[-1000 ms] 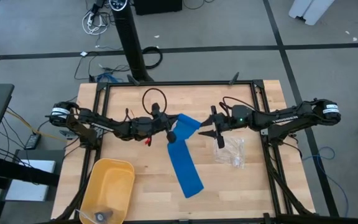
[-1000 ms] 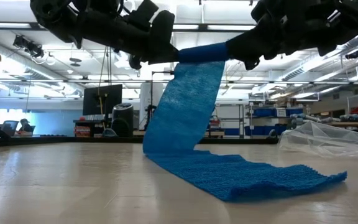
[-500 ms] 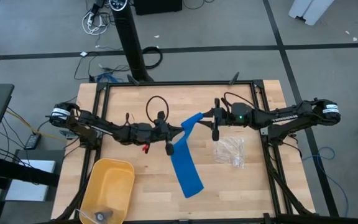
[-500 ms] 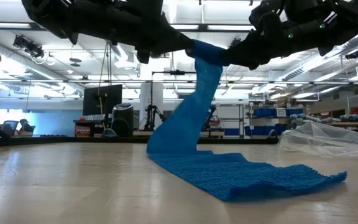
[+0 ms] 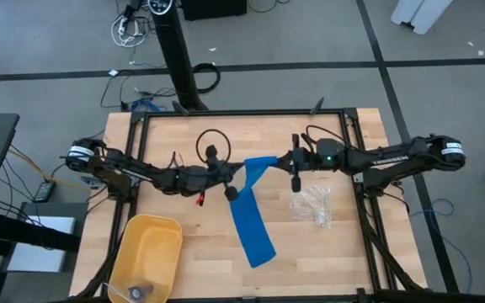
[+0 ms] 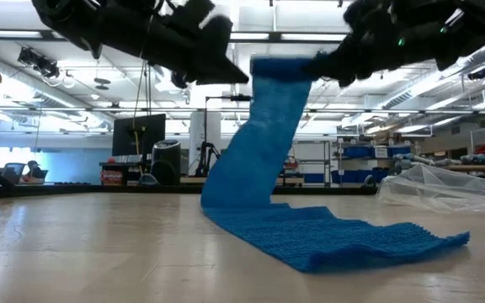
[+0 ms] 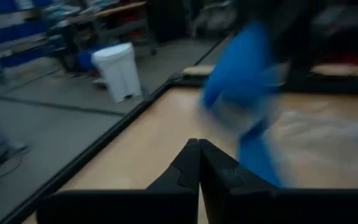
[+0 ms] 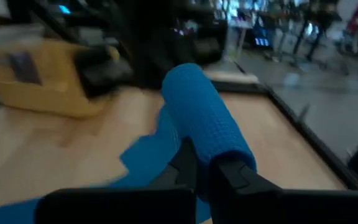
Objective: Roll bandage
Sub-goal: Roll the blue bandage
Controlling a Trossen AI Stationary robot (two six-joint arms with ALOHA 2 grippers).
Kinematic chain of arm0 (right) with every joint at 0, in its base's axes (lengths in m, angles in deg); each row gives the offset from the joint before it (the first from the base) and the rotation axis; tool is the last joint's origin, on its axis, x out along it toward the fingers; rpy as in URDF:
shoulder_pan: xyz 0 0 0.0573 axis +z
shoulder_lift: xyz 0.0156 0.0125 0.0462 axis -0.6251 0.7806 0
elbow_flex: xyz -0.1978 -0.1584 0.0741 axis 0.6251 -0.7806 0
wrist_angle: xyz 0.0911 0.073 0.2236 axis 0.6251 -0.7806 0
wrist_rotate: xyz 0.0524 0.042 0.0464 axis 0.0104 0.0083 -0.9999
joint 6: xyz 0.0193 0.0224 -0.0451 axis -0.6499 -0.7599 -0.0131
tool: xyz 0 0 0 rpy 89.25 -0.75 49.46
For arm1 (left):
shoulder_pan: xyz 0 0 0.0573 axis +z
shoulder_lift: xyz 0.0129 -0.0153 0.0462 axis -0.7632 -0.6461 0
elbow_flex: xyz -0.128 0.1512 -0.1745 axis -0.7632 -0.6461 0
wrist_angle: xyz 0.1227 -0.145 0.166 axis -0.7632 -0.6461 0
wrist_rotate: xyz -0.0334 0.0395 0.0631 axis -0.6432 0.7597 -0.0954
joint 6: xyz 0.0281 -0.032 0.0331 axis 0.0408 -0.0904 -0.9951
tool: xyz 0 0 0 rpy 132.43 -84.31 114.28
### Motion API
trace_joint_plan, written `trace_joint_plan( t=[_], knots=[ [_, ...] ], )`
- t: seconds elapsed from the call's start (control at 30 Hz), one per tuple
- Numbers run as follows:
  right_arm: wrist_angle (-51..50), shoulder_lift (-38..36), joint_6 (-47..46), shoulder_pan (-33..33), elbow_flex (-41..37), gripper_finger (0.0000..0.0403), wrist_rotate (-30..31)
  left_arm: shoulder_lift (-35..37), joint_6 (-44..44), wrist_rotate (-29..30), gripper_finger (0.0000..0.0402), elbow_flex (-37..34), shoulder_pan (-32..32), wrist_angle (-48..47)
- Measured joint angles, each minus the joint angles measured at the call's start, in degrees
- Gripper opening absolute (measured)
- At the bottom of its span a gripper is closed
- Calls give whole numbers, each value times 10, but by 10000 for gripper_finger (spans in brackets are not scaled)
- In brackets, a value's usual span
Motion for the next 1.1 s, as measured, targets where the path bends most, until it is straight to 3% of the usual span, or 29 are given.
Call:
trace_joint_plan(
  t=[0.2,0.37,0.47,1.1],
  knots=[
    [-23,-38,6,2,0,11,-2,28,-2,-3,51,-1,-4,-19],
    [-38,-50,9,4,0,11,-6,64,-1,-92,83,-1,-9,-3],
    [-37,-49,10,4,0,11,-4,67,1,-97,96,-1,-12,10],
    [-26,-49,10,4,0,11,2,47,97,-137,101,24,17,4]
  ],
)
